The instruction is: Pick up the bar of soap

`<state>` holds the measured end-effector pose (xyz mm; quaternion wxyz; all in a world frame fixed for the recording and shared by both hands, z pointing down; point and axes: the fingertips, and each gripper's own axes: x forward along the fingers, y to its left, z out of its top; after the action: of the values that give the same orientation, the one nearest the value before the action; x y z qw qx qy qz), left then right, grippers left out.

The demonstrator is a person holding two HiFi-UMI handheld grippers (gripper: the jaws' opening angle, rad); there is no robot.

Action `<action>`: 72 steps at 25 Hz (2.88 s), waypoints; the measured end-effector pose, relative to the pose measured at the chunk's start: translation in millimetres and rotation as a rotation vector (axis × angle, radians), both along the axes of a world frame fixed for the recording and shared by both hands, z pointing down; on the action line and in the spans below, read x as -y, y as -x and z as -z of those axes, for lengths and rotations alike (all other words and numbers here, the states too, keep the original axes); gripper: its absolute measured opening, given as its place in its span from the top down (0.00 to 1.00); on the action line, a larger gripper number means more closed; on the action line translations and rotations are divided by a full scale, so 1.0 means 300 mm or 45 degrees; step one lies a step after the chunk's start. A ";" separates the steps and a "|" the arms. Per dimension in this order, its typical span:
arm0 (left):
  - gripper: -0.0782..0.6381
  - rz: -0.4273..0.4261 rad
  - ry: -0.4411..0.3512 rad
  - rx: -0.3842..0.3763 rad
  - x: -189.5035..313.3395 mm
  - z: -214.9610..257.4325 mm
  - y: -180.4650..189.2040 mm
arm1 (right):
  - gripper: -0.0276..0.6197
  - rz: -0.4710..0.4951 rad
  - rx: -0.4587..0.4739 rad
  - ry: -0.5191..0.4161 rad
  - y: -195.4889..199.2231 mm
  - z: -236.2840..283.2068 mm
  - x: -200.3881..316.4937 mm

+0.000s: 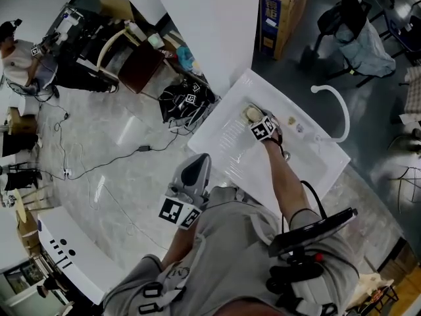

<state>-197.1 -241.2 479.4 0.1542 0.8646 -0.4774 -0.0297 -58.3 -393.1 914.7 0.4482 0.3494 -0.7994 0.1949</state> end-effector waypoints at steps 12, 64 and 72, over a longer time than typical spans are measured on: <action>0.91 -0.031 0.008 -0.021 0.073 -0.013 -0.013 | 0.48 -0.132 0.033 0.305 -0.005 -0.002 -0.001; 0.91 -0.143 -0.102 -0.074 0.124 0.053 -0.061 | 0.56 -0.388 1.001 -0.374 0.011 0.816 -0.070; 0.91 -0.275 -0.168 -0.097 0.130 0.095 -0.193 | 0.56 -0.354 1.006 -0.666 -0.093 1.220 -0.224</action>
<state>-139.3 -280.1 450.9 0.1173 0.9175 -0.3721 -0.0769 -30.3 -325.9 548.7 -0.0222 0.4530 -0.8761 0.1635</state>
